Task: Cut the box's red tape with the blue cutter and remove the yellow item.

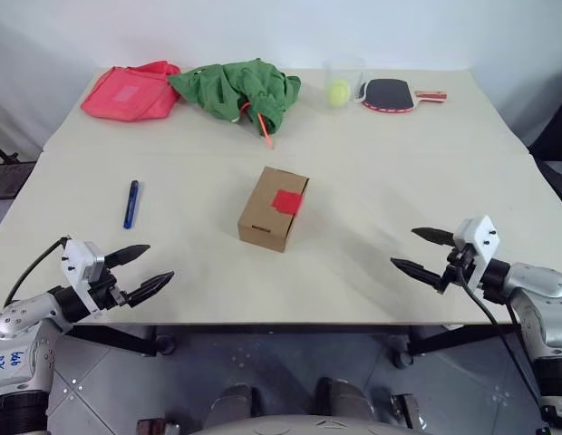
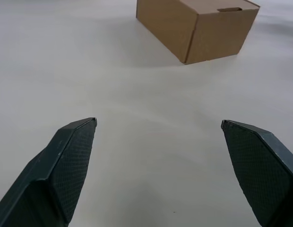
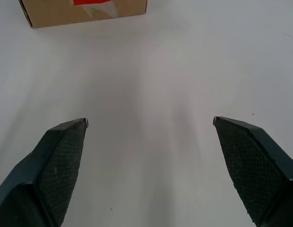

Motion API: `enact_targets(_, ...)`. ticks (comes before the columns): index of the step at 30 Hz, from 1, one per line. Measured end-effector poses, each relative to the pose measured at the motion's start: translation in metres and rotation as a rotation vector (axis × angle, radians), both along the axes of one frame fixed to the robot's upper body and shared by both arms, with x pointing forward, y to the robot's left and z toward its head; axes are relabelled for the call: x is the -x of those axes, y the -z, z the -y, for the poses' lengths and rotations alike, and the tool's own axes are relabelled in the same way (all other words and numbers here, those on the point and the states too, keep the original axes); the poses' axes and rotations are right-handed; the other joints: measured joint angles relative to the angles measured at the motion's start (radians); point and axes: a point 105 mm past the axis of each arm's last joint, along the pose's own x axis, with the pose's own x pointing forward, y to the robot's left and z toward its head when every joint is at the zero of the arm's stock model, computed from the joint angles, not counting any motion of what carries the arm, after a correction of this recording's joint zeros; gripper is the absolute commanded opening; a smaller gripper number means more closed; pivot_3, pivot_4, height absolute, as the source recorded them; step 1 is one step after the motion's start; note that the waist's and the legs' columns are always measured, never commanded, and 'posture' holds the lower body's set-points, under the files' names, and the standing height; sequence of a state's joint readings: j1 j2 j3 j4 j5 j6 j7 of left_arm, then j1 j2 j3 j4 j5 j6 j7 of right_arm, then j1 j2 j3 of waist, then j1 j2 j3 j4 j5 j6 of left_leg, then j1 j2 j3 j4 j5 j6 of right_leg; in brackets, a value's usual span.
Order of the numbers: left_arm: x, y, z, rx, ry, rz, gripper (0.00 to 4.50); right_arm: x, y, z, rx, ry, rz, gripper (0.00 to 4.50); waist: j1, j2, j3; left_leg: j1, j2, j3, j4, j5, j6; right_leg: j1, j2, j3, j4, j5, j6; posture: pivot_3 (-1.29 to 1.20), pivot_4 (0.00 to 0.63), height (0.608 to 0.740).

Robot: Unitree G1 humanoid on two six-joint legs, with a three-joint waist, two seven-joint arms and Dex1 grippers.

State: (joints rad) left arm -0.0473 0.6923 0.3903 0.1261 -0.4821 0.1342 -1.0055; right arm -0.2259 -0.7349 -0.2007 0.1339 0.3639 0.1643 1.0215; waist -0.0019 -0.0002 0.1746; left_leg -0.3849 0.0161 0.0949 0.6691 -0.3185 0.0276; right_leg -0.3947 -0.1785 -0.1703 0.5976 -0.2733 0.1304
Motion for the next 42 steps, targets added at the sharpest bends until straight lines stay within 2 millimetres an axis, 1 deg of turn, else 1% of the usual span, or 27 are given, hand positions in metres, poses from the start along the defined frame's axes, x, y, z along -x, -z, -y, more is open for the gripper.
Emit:
enact_targets(3, -0.007, -0.010, 0.002, -0.005, -0.008, 0.035, 4.48, -0.004, -0.003, 0.001, 0.029, 0.041, -0.025, 4.50, 0.001, 0.000, 0.000, 0.000, 0.000, 0.000, 0.000, 0.000, 0.000, 0.000, 0.000, 0.001, 0.000, 0.000, 0.000, 0.00, 0.150, 0.740)
enact_targets(5, -0.012, -0.015, 0.003, -0.014, -0.016, 0.044, 4.48, -0.005, -0.006, -0.004, 0.047, 0.045, -0.044, 4.50, 0.000, 0.000, 0.000, 0.000, 0.000, 0.000, 0.000, 0.000, 0.000, 0.000, 0.000, 0.001, 0.000, 0.000, 0.000, 0.00, 0.150, 0.740)
enact_targets(8, -0.013, -0.018, 0.005, -0.013, -0.004, 0.055, 4.48, -0.004, -0.011, -0.012, 0.050, 0.026, -0.036, 4.50, 0.000, 0.000, 0.000, 0.000, 0.000, 0.000, 0.000, 0.000, 0.000, 0.000, 0.000, 0.000, 0.000, 0.000, 0.000, 0.00, 0.150, 0.740)
enact_targets(9, -0.013, -0.019, 0.007, -0.009, 0.014, 0.060, 4.30, -0.003, -0.016, -0.016, 0.037, 0.011, -0.015, 4.30, 0.000, 0.000, 0.000, 0.000, -0.001, 0.000, -0.001, 0.000, 0.000, 0.000, 0.000, 0.000, -0.001, 0.000, 0.000, 0.00, 0.150, 0.740)
enact_targets(11, -0.014, -0.022, 0.010, -0.005, 0.035, 0.068, 3.89, -0.002, -0.021, -0.021, 0.023, -0.004, 0.009, 3.84, 0.000, 0.000, 0.000, 0.000, -0.001, 0.000, -0.001, 0.000, 0.000, 0.000, 0.000, 0.000, -0.001, 0.000, 0.000, 0.00, 0.150, 0.740)
enact_targets(16, -0.019, -0.028, 0.012, 0.025, 0.053, 0.067, 2.37, -0.006, -0.027, -0.024, -0.016, 0.019, 0.056, 2.17, 0.001, 0.000, 0.000, 0.000, -0.002, 0.000, 0.000, 0.000, 0.000, 0.000, 0.001, 0.001, 0.000, 0.000, 0.000, 0.00, 0.150, 0.740)
enact_targets(18, -0.026, -0.034, 0.013, 0.043, 0.063, 0.081, 1.69, -0.008, -0.032, -0.027, -0.028, 0.024, 0.087, 1.40, 0.002, 0.000, 0.000, 0.000, -0.002, 0.000, 0.001, 0.000, 0.000, 0.000, 0.001, 0.001, 0.000, 0.000, 0.000, 0.00, 0.150, 0.740)
enact_targets(20, -0.034, -0.040, 0.015, 0.059, 0.091, 0.089, 1.13, -0.010, -0.038, -0.032, -0.029, 0.024, 0.116, 0.77, 0.002, 0.000, 0.000, 0.000, -0.003, 0.000, 0.001, 0.000, 0.000, 0.000, 0.001, 0.001, 0.000, 0.000, 0.000, 0.00, 0.150, 0.740)
enact_targets(22, -0.044, -0.043, 0.017, 0.074, 0.103, 0.091, 0.45, -0.013, -0.041, -0.038, -0.026, 0.022, 0.128, 0.01, 0.000, 0.000, 0.000, 0.000, -0.003, 0.000, 0.001, 0.000, 0.000, 0.000, 0.002, 0.001, 0.000, 0.000, 0.000, 0.00, 0.150, 0.740)
enact_targets(23, -0.051, -0.043, 0.018, 0.075, 0.102, 0.089, 0.16, -0.015, -0.039, -0.040, -0.024, 0.032, 0.125, 0.00, 0.000, 0.000, 0.000, 0.000, -0.003, 0.000, 0.001, 0.000, 0.000, 0.000, 0.002, 0.001, 0.001, 0.000, 0.000, 0.00, 0.150, 0.740)
enact_targets(24, -0.058, -0.044, 0.018, 0.075, 0.097, 0.091, 0.03, -0.017, -0.037, -0.044, -0.031, 0.039, 0.115, 0.00, 0.000, 0.000, 0.000, 0.000, -0.003, 0.000, 0.001, 0.000, 0.000, 0.000, 0.003, 0.001, 0.001, 0.000, 0.000, 0.00, 0.150, 0.740)
enact_targets(26, -0.072, -0.043, 0.022, 0.075, 0.096, 0.086, 0.03, -0.023, -0.031, -0.053, -0.047, 0.061, 0.083, 0.00, 0.000, 0.000, 0.000, 0.000, -0.003, 0.001, 0.001, 0.000, -0.001, 0.000, 0.003, 0.001, 0.001, 0.000, 0.000, 0.00, 0.150, 0.740)
enact_targets(28, -0.080, -0.040, 0.029, 0.073, 0.110, 0.083, 0.03, -0.027, -0.026, -0.061, -0.060, 0.085, 0.062, 0.00, -0.001, 0.000, 0.000, -0.001, -0.003, 0.001, 0.002, 0.000, -0.001, 0.000, 0.003, 0.001, 0.001, 0.000, 0.000, 0.00, 0.150, 0.740)
enact_targets(31, -0.093, -0.032, 0.051, 0.086, 0.173, 0.056, 0.03, -0.038, -0.023, -0.073, -0.048, 0.122, 0.049, 0.00, -0.002, 0.000, 0.000, -0.002, -0.003, 0.004, 0.003, 0.000, -0.001, -0.001, 0.003, 0.000, 0.001, 0.000, 0.000, 0.00, 0.150, 0.740)
enact_targets(34, -0.100, -0.024, 0.072, 0.085, 0.245, 0.017, 0.03, -0.046, -0.021, -0.084, -0.030, 0.131, 0.038, 0.00, -0.002, 0.000, 0.000, -0.002, -0.002, 0.007, 0.004, 0.000, -0.001, -0.001, 0.004, 0.000, 0.002, 0.000, 0.000, 0.00, 0.150, 0.740)
enact_targets(36, -0.103, -0.018, 0.086, 0.077, 0.293, -0.018, 0.03, -0.050, -0.014, -0.095, -0.022, 0.119, 0.001, 0.00, -0.003, 0.000, 0.000, -0.003, -0.002, 0.008, 0.004, 0.000, -0.001, -0.001, 0.005, 0.000, 0.002, 0.000, 0.000, 0.00, 0.150, 0.740)
enact_targets(39, -0.102, -0.012, 0.099, 0.067, 0.355, -0.054, 0.03, -0.055, -0.001, -0.109, 0.002, 0.104, -0.067, 0.00, -0.006, 0.000, 0.000, -0.003, -0.002, 0.008, 0.004, 0.000, -0.001, -0.002, 0.005, 0.000, 0.002, 0.000, 0.000, 0.00, 0.150, 0.740)
enact_targets(40, -0.102, -0.011, 0.103, 0.064, 0.374, -0.060, 0.03, -0.057, 0.002, -0.115, 0.005, 0.095, -0.079, 0.00, -0.006, 0.000, 0.000, -0.003, -0.002, 0.008, 0.004, 0.000, -0.001, -0.002, 0.005, 0.000, 0.003, 0.000, 0.000, 0.00, 0.150, 0.740)
enact_targets(42, -0.101, -0.009, 0.112, 0.067, 0.410, -0.072, 0.03, -0.062, 0.005, -0.133, 0.004, 0.065, -0.097, 0.00, -0.014, 0.000, 0.000, -0.003, -0.001, 0.008, 0.005, 0.000, -0.001, -0.002, 0.005, 0.001, 0.004, 0.000, 0.000, 0.00, 0.150, 0.740)
